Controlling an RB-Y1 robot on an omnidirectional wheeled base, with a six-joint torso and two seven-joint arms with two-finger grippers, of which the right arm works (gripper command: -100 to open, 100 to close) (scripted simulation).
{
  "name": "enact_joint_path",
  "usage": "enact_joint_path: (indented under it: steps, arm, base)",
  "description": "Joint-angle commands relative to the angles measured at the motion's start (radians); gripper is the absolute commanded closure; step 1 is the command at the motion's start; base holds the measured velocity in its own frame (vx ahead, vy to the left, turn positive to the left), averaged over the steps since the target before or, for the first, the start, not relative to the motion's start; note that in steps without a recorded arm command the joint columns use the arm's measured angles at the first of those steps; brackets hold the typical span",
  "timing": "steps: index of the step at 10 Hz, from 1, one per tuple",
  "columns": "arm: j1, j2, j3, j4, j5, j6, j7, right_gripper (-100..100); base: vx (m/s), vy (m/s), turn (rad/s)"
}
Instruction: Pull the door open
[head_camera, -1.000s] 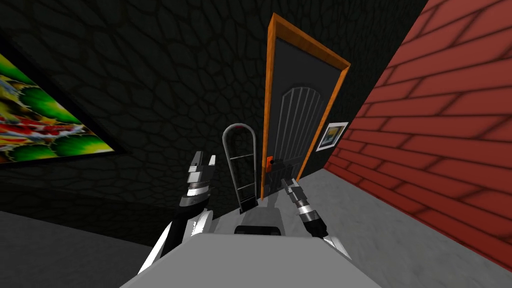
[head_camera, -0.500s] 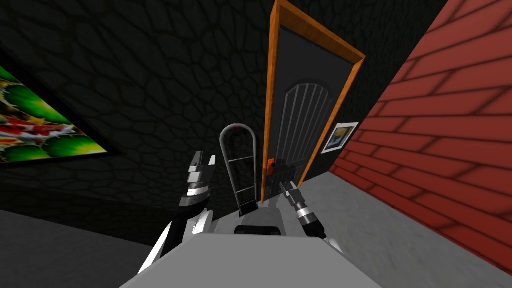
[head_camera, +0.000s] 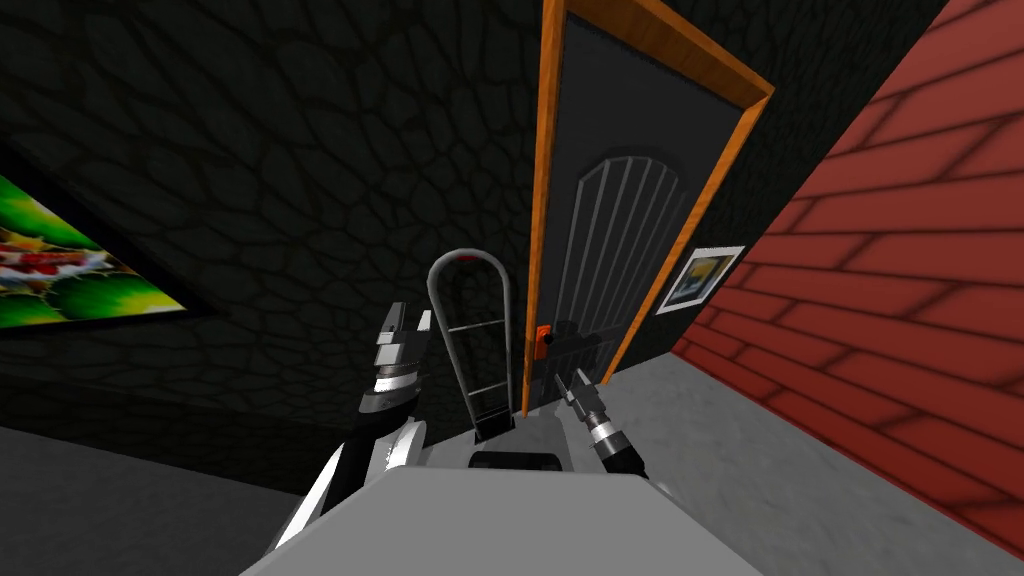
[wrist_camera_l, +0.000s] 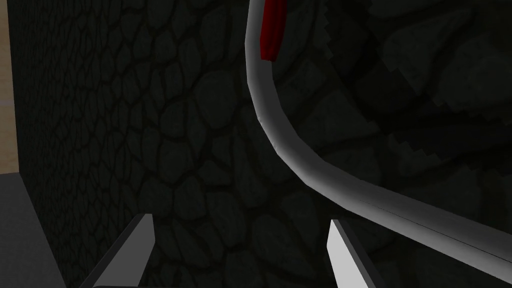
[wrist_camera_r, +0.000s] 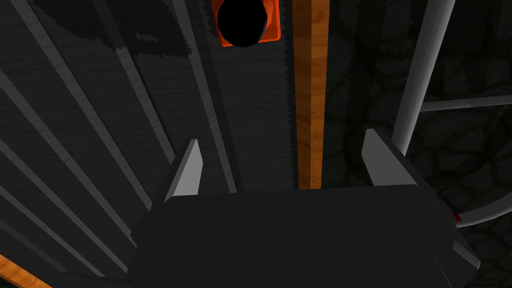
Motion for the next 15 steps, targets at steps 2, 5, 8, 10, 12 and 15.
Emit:
enact_joint_path:
  steps: [2, 5, 8, 10, 12, 15]
  arm:
    - [0.003, 0.009, -0.004, 0.021, 0.046, -0.010, 0.021, -100]
    - [-0.036, -0.027, -0.035, 0.056, 0.018, -0.004, 0.010, -100]
    - [-0.085, -0.062, -0.081, 0.108, -0.011, -0.002, 0.000, -100]
    - [-0.112, -0.079, -0.106, 0.136, -0.026, -0.001, -0.005, -100]
    - [-0.146, -0.097, -0.137, 0.172, -0.046, 0.001, -0.012, -100]
    - [-0.184, -0.115, -0.173, 0.213, -0.068, 0.003, -0.020, -100]
  base:
    - [0.114, -0.082, 0.055]
    - [-0.020, 0.065, 0.064]
    - [-0.021, 0.158, 0.084]
    - [0.063, 0.078, 0.074]
    - [0.123, 0.038, 0.100]
    - [0.129, -0.026, 0.152]
